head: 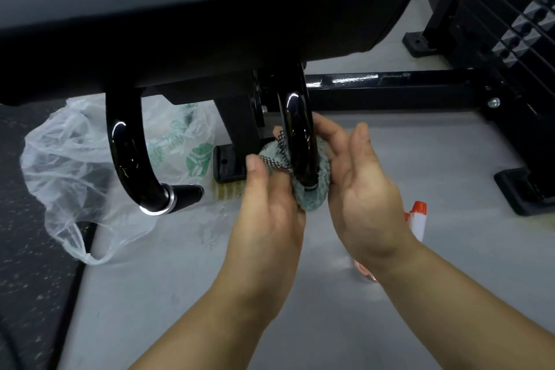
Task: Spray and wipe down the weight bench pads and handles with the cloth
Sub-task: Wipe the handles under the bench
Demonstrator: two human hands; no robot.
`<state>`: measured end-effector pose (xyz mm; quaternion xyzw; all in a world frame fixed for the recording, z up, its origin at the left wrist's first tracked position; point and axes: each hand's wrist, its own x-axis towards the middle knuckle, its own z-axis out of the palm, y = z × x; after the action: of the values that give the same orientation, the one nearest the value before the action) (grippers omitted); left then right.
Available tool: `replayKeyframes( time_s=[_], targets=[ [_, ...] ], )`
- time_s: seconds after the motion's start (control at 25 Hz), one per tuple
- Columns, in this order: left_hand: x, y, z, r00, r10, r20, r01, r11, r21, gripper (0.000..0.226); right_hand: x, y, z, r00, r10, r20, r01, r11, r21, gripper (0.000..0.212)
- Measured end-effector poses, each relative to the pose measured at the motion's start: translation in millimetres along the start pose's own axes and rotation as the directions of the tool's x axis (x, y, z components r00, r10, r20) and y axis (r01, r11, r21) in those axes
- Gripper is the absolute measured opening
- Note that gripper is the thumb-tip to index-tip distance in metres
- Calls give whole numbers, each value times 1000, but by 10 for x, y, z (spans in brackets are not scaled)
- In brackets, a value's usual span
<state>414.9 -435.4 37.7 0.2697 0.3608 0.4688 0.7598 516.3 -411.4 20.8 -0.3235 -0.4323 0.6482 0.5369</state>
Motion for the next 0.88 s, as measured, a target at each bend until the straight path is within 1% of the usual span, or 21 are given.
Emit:
replayKeyframes(
  time_s=[0.04,0.08,0.12,0.16,0.2,0.24,0.28,0.32,0.36,0.4,0.48,0.56,0.6,0.64,0.68,0.76,0.8,0.88],
  targets=[
    [-41,21,12,1000,13,26,-13,1000,7,68,-4,-22,21,1000,-22,11,22,1000,-3,50],
    [-44,29,2,999,15,32,-15,1000,-1,70,-6,-14,25,999,-42,26,43,998,-42,44],
    [-23,30,-31,1000,-5,7,5,1000,-3,74,-12,0,12,997,-46,54,52,993,-108,36],
    [13,40,-65,999,-35,-24,35,999,21,79,-24,24,-18,995,-33,92,52,978,-204,36],
    [45,62,-109,996,-70,-48,74,994,80,84,-42,44,-59,991,-20,136,65,939,-338,49],
    [78,105,-144,992,-109,-58,116,985,130,86,-39,56,-114,982,-9,191,102,868,-487,66],
    [106,159,-173,988,-141,-55,149,975,165,83,-21,66,-175,972,17,233,135,773,-620,80],
    [115,226,-178,986,-164,-41,168,971,168,79,7,63,-219,967,47,250,155,667,-729,90],
    [116,293,-181,984,-178,-30,180,970,165,77,43,52,-245,968,64,241,161,574,-803,96],
    [115,351,-180,982,-186,-27,188,968,165,78,79,41,-260,972,56,227,167,514,-841,96],
    [99,420,-200,982,-185,-41,190,960,204,81,137,40,-247,981,-6,194,177,438,-882,85],
    [72,465,-224,981,-182,-73,196,933,300,81,144,7,-190,986,-26,167,166,350,-922,75],
    [49,497,-232,981,-175,-83,193,912,362,82,143,-40,-155,989,-14,146,142,324,-935,71],
    [22,532,-243,983,-161,-87,182,898,400,82,142,-102,-119,993,2,121,114,336,-935,66],
    [-4,564,-258,986,-140,-86,163,899,406,82,137,-167,-72,995,18,100,85,388,-918,60],
    [-51,629,-283,994,-57,-96,87,931,355,76,134,-270,36,997,-4,76,66,558,-827,43],
    [-70,670,-287,992,-4,-124,43,949,311,70,150,-306,97,999,-20,43,46,641,-767,37],
    [-85,724,-308,968,77,-238,-21,974,228,54,217,-382,232,999,-2,-47,-29,755,-655,31]
  ],
)
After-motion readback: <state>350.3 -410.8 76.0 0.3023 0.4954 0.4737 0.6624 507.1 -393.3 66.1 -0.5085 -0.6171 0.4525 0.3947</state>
